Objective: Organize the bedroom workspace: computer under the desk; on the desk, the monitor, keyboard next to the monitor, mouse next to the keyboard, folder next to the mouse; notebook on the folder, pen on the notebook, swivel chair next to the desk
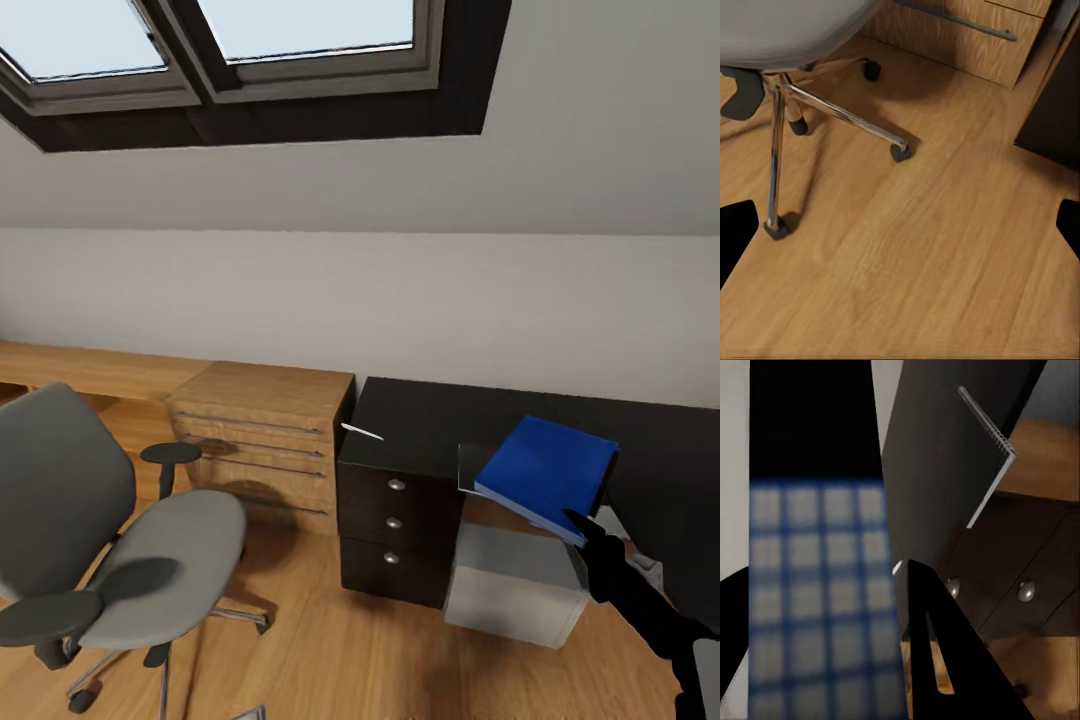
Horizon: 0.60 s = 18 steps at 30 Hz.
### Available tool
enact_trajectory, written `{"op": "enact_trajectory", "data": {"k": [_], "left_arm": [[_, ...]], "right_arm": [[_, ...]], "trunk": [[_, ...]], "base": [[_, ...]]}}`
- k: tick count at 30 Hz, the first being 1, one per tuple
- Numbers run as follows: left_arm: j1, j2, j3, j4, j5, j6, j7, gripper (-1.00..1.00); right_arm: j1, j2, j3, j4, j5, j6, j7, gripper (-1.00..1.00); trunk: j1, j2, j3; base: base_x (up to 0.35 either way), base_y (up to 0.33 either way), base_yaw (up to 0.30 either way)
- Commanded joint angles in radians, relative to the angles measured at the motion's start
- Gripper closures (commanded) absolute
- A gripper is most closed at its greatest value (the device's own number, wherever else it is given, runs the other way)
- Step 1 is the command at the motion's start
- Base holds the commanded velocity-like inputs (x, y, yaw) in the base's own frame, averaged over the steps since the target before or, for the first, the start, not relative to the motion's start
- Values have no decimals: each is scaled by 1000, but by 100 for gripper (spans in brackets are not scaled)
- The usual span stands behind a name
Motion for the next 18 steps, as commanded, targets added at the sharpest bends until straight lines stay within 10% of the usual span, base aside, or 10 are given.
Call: {"op": "enact_trajectory", "data": {"k": [1,10,18], "left_arm": [[-1,1,-8,0,1,1,10,-100],[-1,40,-12,5,-6,3,-15,-100],[-1,89,4,-17,-22,9,-230,-100]], "right_arm": [[-2,1,-3,4,-3,2,1,100],[-3,-14,-3,43,-3,-37,1,100],[-4,-16,-3,44,-3,-37,1,100]], "trunk": [[0,-1,-1],[0,-1,-5],[0,-1,-8]], "base": [[0,0,-285],[0,0,-285],[0,0,-285]]}}
